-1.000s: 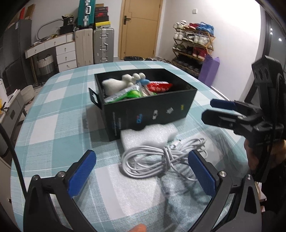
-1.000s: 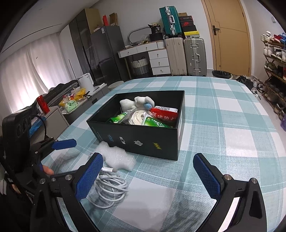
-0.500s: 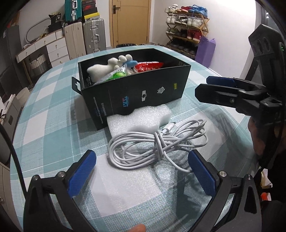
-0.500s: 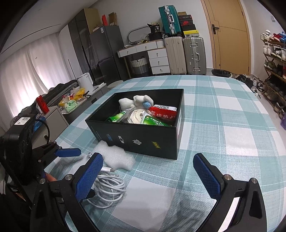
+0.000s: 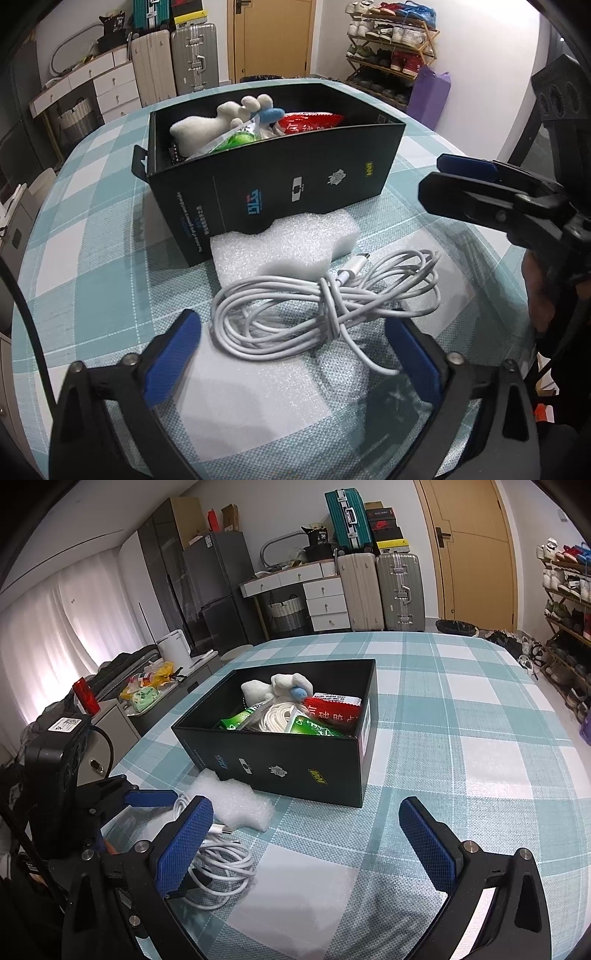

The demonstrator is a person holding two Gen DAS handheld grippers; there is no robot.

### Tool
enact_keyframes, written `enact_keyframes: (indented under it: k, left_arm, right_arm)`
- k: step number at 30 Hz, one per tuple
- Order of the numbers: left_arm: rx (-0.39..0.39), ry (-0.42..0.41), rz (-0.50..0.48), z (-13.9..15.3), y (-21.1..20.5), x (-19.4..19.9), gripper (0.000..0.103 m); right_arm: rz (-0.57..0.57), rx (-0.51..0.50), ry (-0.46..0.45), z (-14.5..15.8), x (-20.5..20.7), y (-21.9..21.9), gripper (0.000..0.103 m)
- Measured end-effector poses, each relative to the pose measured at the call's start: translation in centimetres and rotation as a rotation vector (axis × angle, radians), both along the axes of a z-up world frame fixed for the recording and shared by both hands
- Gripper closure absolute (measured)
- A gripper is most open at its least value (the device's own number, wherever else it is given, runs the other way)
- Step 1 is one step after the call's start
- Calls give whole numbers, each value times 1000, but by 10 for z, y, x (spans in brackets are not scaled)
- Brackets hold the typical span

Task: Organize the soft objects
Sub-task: 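Grasp the white cable coil with the left gripper, then lift the cable coil with the left gripper while the right gripper grasps the white foam piece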

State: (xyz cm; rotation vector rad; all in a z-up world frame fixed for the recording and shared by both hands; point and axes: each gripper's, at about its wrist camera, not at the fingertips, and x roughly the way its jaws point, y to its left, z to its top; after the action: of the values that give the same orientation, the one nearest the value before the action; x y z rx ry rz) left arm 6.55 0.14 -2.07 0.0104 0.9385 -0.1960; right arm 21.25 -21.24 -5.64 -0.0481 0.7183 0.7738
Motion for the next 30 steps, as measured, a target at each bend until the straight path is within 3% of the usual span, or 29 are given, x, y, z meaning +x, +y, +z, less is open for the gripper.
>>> enact_keyframes:
  k: [2, 8, 23, 30]
  left_arm:
    - [8, -4, -2, 0, -1, -1, 19]
    - [20, -26, -5, 1, 1, -8, 28]
    - [-13, -80, 150, 12, 48, -30, 29]
    - [-34, -119, 228, 17, 67, -33, 29]
  right_arm:
    - [-2, 0, 2, 0, 0, -1, 1]
    - [-3, 0, 3, 0, 1, -1, 1]
    - [-5, -29, 23, -6, 3, 4, 1]
    - [-6, -120, 72, -18, 6, 22, 1]
